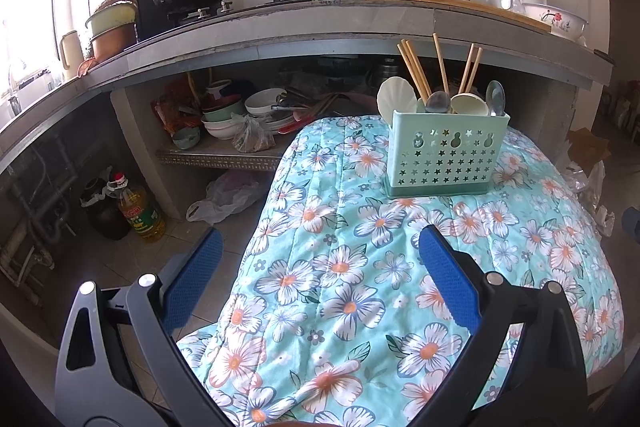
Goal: Organize utensils
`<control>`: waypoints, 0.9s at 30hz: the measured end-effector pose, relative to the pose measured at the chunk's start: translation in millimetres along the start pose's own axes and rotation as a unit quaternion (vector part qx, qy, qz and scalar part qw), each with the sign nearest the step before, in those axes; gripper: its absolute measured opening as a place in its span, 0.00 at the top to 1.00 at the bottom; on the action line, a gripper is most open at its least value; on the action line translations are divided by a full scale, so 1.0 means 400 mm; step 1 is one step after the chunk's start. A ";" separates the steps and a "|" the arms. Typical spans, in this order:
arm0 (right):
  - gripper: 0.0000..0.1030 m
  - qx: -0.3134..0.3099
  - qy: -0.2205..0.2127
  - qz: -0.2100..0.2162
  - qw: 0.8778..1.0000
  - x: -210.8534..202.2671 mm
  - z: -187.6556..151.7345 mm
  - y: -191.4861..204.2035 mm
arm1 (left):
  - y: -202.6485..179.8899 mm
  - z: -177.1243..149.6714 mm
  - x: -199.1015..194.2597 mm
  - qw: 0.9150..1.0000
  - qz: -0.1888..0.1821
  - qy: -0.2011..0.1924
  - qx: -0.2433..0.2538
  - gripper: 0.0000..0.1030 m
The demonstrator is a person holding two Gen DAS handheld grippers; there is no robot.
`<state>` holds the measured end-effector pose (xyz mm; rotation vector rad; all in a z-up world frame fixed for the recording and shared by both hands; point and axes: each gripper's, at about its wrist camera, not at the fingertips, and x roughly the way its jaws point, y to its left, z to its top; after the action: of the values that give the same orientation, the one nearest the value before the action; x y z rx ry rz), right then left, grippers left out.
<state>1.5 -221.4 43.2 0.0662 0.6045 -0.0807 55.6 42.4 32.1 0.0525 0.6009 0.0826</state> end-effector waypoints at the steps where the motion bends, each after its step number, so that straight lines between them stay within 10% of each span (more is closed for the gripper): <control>1: 0.06 0.000 0.000 0.000 1.000 0.000 0.000 0.000 | 0.000 0.000 0.000 1.000 0.000 0.001 0.000 0.08; 27: 0.06 -0.003 0.002 0.000 1.000 0.005 -0.004 0.004 | 0.000 0.000 0.001 1.000 0.000 0.001 0.000 0.08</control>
<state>2.3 -219.7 40.8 0.0614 0.6079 -0.0787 55.9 42.6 32.1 0.0518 0.6033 0.0828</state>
